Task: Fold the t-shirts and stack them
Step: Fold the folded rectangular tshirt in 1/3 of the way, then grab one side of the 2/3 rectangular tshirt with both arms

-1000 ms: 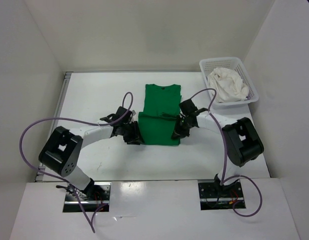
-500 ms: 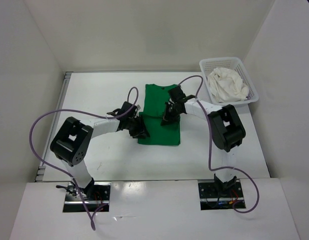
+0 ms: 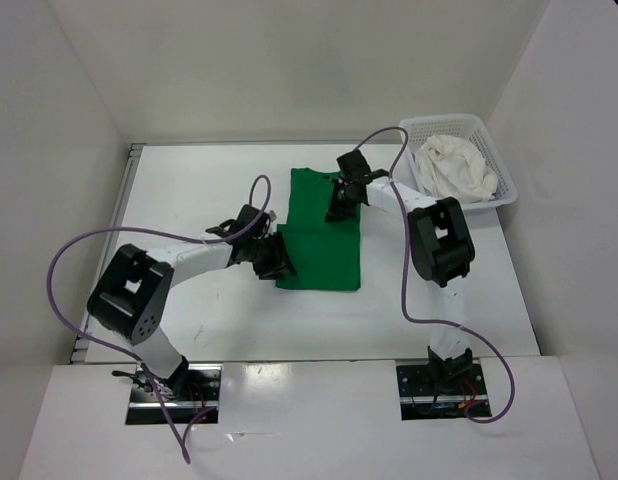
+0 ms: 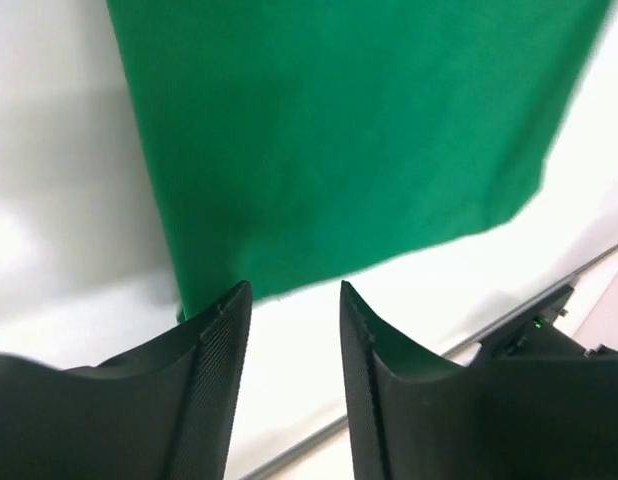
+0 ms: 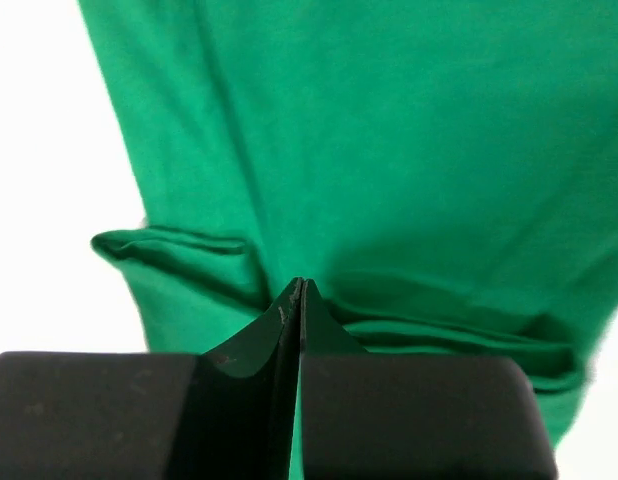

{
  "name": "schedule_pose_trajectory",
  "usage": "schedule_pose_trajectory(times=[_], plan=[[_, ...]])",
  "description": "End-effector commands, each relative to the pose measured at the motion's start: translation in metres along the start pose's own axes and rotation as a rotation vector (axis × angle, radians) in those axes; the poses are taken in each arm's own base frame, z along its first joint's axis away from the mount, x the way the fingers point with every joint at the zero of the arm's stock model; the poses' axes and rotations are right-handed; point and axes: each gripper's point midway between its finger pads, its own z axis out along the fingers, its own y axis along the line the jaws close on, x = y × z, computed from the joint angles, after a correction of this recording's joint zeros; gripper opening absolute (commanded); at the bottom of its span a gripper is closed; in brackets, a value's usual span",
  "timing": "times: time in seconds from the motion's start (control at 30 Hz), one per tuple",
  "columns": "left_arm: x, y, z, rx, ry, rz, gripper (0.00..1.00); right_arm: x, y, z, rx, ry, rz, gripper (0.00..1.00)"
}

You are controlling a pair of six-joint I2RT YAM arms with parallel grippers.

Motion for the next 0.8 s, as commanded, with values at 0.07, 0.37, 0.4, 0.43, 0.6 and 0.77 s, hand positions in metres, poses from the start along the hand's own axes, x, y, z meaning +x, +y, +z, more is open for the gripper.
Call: schedule_pose_trajectory(times=[0.07, 0.37, 0.4, 0.43, 0.6, 0.77], plan=[[-0.014, -0.011, -0.042, 0.020, -0.109, 0.013, 0.51, -0.021, 0.019, -0.047, -0.048, -0.093, -0.027, 0.02], [0.009, 0.022, -0.035, 0.003, -0.047, -0.058, 0.52, 0.070, -0.016, -0.107, -0.076, -0.047, 0.080, 0.27], [0.011, 0.024, -0.033, 0.004, -0.047, -0.058, 0.52, 0.097, -0.034, -0.103, -0.041, 0.000, 0.105, 0.29], [0.015, 0.030, -0.030, -0.011, -0.031, -0.077, 0.51, 0.100, -0.034, -0.112, -0.055, -0.018, 0.112, 0.30], [0.011, 0.030, -0.022, -0.006, -0.036, -0.084, 0.51, 0.146, -0.071, -0.112, 0.013, 0.028, 0.210, 0.46], [0.013, 0.039, -0.008, -0.030, -0.010, -0.097, 0.49, 0.163, -0.082, -0.102, 0.026, 0.057, 0.229, 0.53]])
